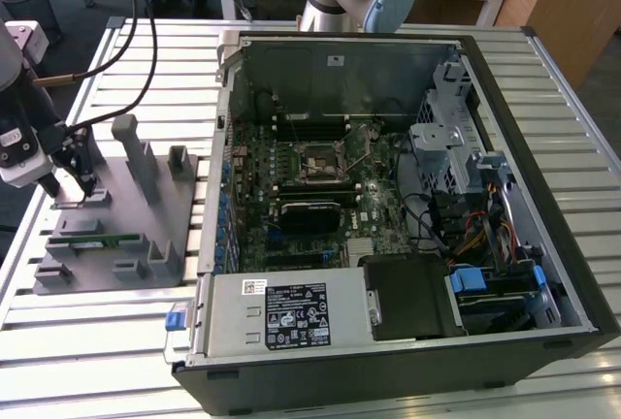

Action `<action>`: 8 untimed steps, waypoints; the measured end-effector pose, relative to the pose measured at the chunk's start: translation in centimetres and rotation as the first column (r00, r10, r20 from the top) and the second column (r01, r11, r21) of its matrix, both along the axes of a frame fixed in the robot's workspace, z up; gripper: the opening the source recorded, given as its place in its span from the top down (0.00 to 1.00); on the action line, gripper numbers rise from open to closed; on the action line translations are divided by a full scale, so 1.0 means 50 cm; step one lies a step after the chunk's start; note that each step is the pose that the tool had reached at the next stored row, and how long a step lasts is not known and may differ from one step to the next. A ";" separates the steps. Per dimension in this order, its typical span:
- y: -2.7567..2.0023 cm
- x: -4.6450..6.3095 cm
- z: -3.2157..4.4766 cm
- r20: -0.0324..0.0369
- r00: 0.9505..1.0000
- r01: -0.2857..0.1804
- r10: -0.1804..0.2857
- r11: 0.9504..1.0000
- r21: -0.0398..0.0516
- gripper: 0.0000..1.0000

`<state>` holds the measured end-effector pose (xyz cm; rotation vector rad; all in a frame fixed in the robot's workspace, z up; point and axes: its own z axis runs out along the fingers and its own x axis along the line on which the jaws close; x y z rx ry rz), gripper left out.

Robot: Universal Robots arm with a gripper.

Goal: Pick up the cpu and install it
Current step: 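Pick up the cpu and move it towards the insertion slot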

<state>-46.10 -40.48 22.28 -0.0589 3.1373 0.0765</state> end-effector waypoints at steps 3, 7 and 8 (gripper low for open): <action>0.0001 0.000 0.003 0.000 1.000 0.000 0.000 1.000 0.000 0.46; 0.0001 0.000 0.005 0.000 1.000 0.000 0.000 1.000 0.000 0.46; 0.0000 0.000 0.005 0.000 1.000 0.000 0.000 1.000 0.000 0.46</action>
